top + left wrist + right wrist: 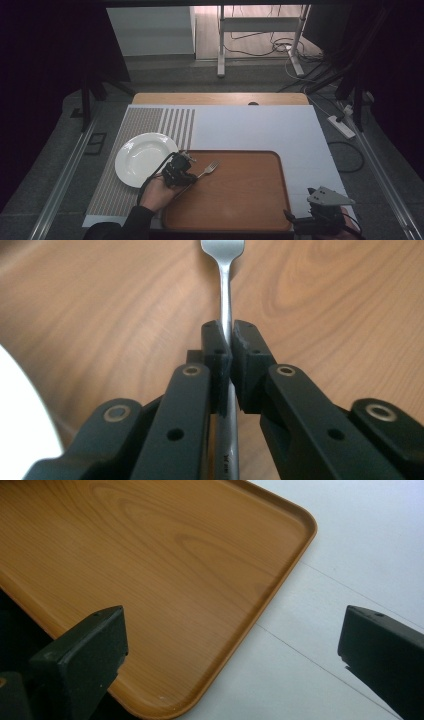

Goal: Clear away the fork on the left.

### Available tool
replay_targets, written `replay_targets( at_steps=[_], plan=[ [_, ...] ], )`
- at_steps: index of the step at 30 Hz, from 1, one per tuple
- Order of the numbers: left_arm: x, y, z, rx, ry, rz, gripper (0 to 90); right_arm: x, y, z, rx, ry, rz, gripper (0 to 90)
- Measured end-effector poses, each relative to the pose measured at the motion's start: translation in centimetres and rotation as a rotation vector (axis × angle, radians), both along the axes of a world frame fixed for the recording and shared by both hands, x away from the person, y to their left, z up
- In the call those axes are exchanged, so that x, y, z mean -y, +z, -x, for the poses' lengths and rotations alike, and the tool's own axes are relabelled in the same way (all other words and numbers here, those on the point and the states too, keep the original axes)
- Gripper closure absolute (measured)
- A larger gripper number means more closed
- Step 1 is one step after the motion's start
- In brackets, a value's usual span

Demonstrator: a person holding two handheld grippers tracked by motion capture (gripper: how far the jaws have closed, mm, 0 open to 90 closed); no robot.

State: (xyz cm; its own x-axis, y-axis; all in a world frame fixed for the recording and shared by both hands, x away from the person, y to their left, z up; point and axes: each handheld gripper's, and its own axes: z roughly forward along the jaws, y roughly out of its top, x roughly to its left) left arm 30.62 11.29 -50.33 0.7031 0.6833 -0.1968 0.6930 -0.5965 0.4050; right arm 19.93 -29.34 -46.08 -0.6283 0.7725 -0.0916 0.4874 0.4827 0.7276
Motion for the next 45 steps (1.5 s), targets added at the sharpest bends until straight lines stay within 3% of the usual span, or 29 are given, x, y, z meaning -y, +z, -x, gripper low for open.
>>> replay_targets(
  at_steps=[4,9,13,18,19,20,21,23,24,25,26,27,32,33,38,45],
  plan=[
    [0.1,0.0,1.2,0.016,0.015,-0.019,84.6,0.0,0.0,0.0,0.004,-0.002,-0.007,0.1],
    [-0.4,0.1,2.3,0.024,0.051,-0.021,84.6,0.5,0.1,-0.1,-0.008,-0.038,-0.048,0.1],
    [-0.8,-0.6,2.5,0.001,0.066,-0.045,84.4,0.7,0.2,-0.2,-0.016,-0.048,-0.067,0.1],
    [-1.0,-0.7,2.7,0.012,0.062,-0.039,83.2,0.6,0.1,-0.2,-0.02,-0.041,-0.059,0.1],
    [-0.9,-0.7,2.7,0.025,0.059,-0.046,82.0,0.6,0.1,-0.2,-0.021,-0.04,-0.059,0.1],
    [-0.9,-0.4,2.5,0.056,0.052,-0.05,73.8,0.6,0.1,-0.2,-0.022,-0.037,-0.057,0.1],
    [-0.9,-0.4,2.5,0.056,0.052,-0.05,71.5,0.6,0.1,-0.2,-0.022,-0.037,-0.057,0.1],
    [-0.7,0.0,2.3,0.093,0.015,-0.039,70.5,0.5,0.1,-0.2,-0.021,-0.035,-0.057,0.1],
    [-0.3,0.4,1.9,0.113,-0.01,-0.018,75.9,0.5,0.1,-0.3,-0.022,-0.035,-0.058,0.1],
    [-0.3,0.4,1.9,0.113,-0.01,-0.018,80.9,0.5,0.1,-0.3,-0.022,-0.035,-0.058,0.1],
    [0.1,0.5,1.7,0.104,-0.038,0.013,87.3,0.5,0.1,-0.3,-0.021,-0.034,-0.056,0.1],
    [0.4,0.5,1.5,0.094,-0.052,0.021,87.3,0.5,0.1,-0.3,-0.021,-0.034,-0.056,0.1],
    [2.3,-0.6,0.7,0.06,-0.103,-0.042,89.1,0.5,0.1,-0.3,-0.023,-0.03,-0.051,0.1],
    [2.3,-0.8,0.5,0.06,-0.103,-0.036,89.1,0.5,0.1,-0.3,-0.024,-0.029,-0.048,0.1],
    [1.3,-0.8,-0.2,0.047,-0.057,-0.034,89.1,0.5,0.1,-0.2,-0.022,-0.025,-0.047,0.1],
    [-0.5,-0.7,-0.6,0.055,-0.004,-0.086,89.1,0.4,0.1,-0.2,-0.019,-0.019,-0.042,0.1]
  ],
)
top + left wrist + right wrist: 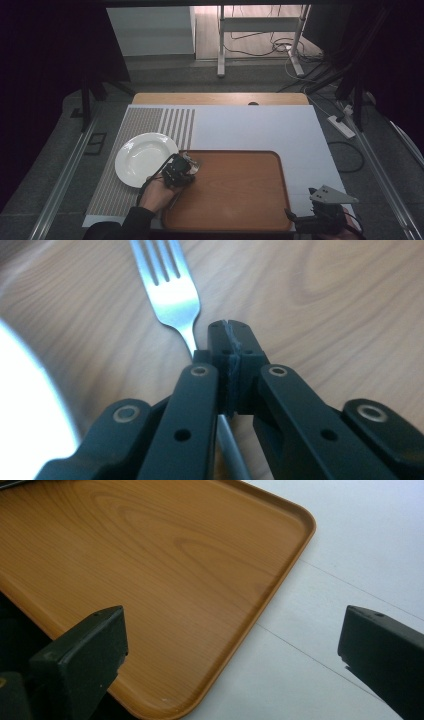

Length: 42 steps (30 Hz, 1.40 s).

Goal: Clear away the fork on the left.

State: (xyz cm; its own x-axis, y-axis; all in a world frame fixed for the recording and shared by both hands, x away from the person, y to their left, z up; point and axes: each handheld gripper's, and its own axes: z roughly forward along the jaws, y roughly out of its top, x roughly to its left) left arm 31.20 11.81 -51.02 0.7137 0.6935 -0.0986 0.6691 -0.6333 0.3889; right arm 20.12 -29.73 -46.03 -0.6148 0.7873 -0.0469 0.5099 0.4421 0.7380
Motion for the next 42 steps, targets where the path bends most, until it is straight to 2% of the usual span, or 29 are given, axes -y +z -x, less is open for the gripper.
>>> replay_targets(
  at_steps=[13,15,19,23,27,28,30,34,42],
  plan=[
    [-2.3,-0.1,-0.4,-0.029,0.073,-0.001,88.1,-0.1,0.0,0.0,-0.002,0.009,0.006,0.1],
    [-2.6,-0.1,-0.5,-0.041,0.084,0.015,87.7,-0.1,0.0,0.0,-0.002,0.009,0.007,0.1],
    [-2.7,-0.1,-0.6,-0.054,0.071,0.043,83.8,-0.1,0.0,0.0,-0.002,0.016,0.01,0.1],
    [-2.6,0.2,-0.4,-0.037,0.049,0.077,79.7,-0.2,0.0,0.1,-0.002,0.016,0.013,0.1],
    [-2.6,0.9,-0.1,-0.002,0.039,0.098,69.5,-0.2,0.0,0.0,-0.003,0.019,0.013,0.1],
    [-2.7,1.1,0.0,0.015,0.044,0.104,64.1,-0.2,0.0,0.1,-0.003,0.02,0.013,0.1],
    [-2.8,1.2,0.0,0.021,0.045,0.107,61.8,-0.2,0.0,0.1,-0.003,0.02,0.013,0.1],
    [-3.0,1.4,0.2,0.048,0.048,0.122,51.4,-0.2,0.0,0.1,-0.003,0.02,0.013,0.1],
    [-3.5,1.8,0.7,0.083,0.022,0.144,32.1,-0.2,0.0,0.0,-0.004,0.02,0.012,0.1]
  ],
)
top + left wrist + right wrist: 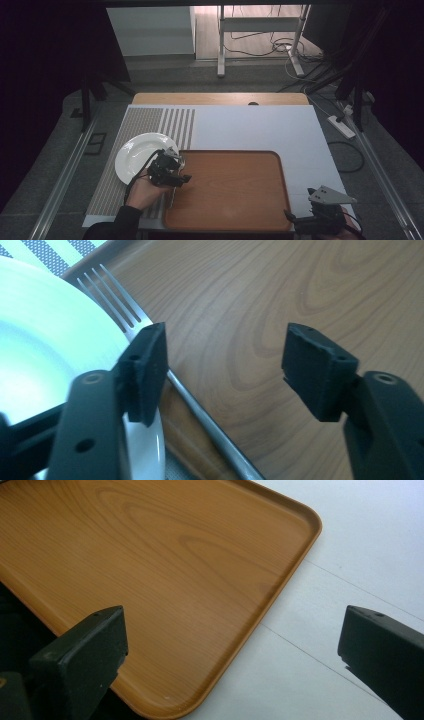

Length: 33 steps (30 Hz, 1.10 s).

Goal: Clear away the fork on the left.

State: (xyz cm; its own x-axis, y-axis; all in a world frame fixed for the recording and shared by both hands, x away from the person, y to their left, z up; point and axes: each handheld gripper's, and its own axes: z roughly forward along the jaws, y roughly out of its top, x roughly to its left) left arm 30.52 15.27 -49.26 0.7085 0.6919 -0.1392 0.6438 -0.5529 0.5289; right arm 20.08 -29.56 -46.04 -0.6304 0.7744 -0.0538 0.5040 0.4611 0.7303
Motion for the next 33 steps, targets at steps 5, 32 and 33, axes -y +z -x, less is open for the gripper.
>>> replay_targets(
  at_steps=[5,32,33],
  plan=[
    [-0.4,0.1,0.3,0.016,0.027,0.015,17.9,0.0,0.0,0.0,-0.001,0.0,-0.003,0.1],
    [-4.4,0.6,2.6,0.107,0.082,0.13,0.0,0.0,0.0,-0.1,-0.005,-0.006,-0.004,0.1],
    [-4.5,0.6,2.7,0.113,0.085,0.13,0.0,0.0,0.0,-0.1,-0.006,-0.006,-0.004,0.1]
  ],
)
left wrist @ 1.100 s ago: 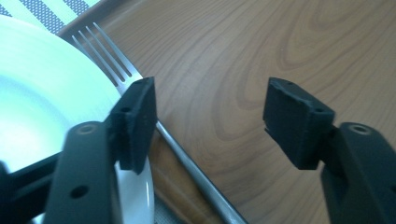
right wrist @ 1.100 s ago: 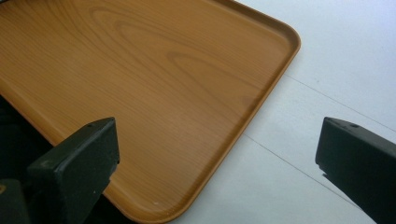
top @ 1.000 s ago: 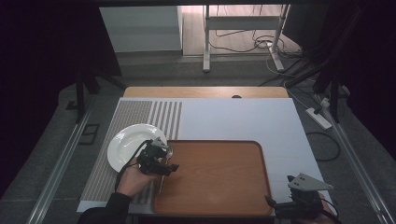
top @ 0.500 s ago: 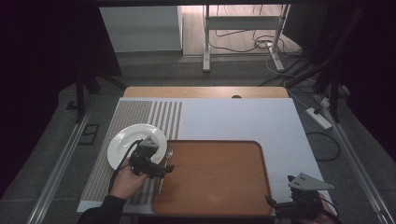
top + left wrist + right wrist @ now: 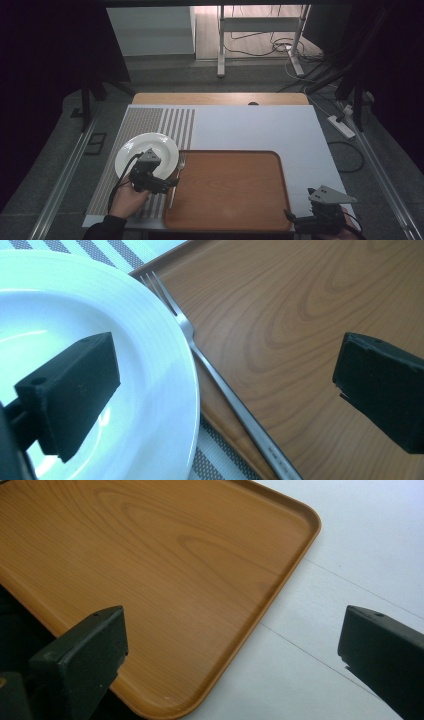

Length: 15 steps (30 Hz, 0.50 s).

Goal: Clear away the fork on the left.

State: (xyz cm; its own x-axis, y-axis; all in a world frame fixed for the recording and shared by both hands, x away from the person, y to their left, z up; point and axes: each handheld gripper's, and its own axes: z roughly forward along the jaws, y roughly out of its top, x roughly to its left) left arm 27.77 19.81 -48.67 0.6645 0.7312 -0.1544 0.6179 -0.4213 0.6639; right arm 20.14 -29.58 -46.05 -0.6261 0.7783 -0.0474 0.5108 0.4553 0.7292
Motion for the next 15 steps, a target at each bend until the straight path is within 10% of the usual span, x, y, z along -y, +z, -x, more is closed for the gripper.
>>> replay_targets(
  at_steps=[15],
  plan=[
    [-2.3,0.3,2.6,0.036,0.053,0.023,0.0,-0.1,0.0,0.0,0.0,-0.004,0.005,0.1]
  ],
)
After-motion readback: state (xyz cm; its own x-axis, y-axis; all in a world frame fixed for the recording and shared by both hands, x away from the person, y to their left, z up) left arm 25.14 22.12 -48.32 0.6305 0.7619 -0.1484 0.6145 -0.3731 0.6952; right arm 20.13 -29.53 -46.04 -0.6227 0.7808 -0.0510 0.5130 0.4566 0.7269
